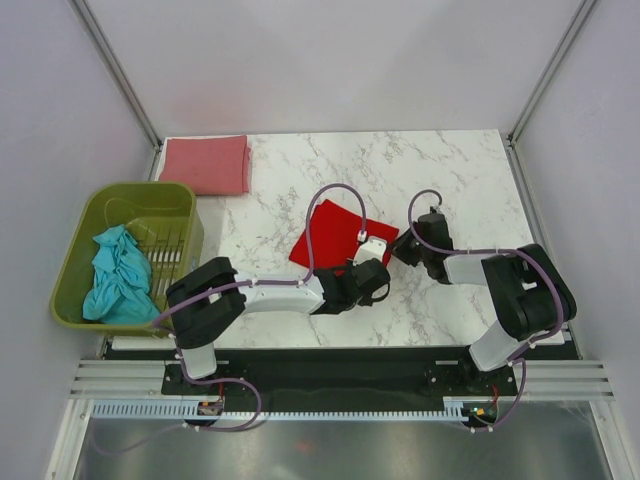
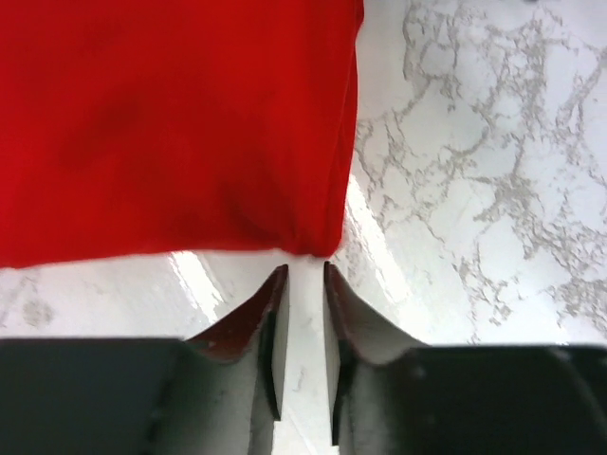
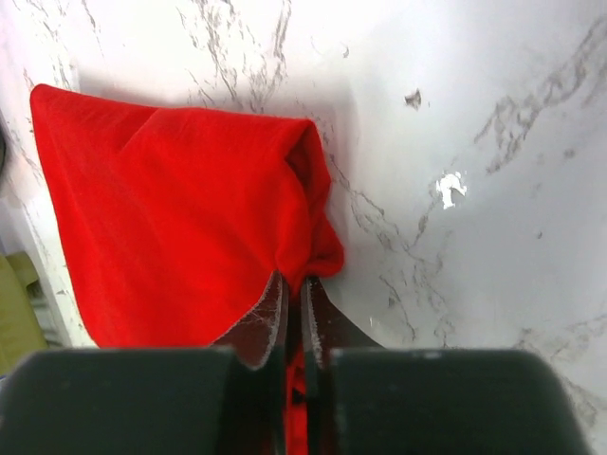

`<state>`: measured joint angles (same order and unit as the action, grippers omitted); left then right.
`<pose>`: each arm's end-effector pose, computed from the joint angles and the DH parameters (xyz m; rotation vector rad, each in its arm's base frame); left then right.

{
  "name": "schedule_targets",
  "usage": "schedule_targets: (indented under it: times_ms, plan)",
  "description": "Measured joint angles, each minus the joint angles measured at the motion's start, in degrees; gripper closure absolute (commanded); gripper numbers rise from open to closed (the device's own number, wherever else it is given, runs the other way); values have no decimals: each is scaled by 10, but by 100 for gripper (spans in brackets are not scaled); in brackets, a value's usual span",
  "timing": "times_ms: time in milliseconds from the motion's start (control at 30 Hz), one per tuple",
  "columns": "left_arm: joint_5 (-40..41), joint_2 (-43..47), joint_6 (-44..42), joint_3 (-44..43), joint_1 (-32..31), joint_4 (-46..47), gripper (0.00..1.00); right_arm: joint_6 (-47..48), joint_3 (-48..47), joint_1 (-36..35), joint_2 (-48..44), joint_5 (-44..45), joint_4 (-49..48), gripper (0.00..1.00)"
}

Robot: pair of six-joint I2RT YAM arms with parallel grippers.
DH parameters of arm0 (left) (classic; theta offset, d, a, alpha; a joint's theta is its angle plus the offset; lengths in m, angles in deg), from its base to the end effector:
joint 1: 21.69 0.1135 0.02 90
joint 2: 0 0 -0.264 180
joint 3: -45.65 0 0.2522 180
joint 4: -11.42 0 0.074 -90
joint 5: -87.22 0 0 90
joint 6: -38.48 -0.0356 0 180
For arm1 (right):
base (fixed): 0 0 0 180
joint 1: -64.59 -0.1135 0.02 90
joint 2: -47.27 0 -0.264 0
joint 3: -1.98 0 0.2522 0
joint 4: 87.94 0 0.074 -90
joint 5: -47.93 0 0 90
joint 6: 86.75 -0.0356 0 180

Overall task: Fold and stack the t-shirts
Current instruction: Fold the tshirt

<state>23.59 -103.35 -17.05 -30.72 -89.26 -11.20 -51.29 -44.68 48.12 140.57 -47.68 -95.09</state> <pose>0.1574 -0.3400 0.1753 0.4723 2.2962 -0.3238 0.2798 0.0864 0.1241 0.7221 2.2610 0.7447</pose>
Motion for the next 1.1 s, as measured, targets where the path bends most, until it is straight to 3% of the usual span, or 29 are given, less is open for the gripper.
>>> schedule_targets:
  times_ms: [167,333,500,667,867,1100]
  plan:
    - [-35,0,10,1,-5,-18,57,30,-20,5,-1,5,24,63]
    - [-73,23,13,6,-3,-25,57,76,-50,6,-36,5,115,48]
    - [-118,82,18,18,19,-28,57,106,-65,6,-104,-14,193,47]
    - [-172,109,19,26,126,-26,56,107,-48,6,-151,-57,195,46]
    - [-240,82,19,30,253,-26,56,77,9,-10,-165,-79,191,40]
    - [-281,20,19,30,289,-26,56,50,32,-55,-149,-85,154,43]
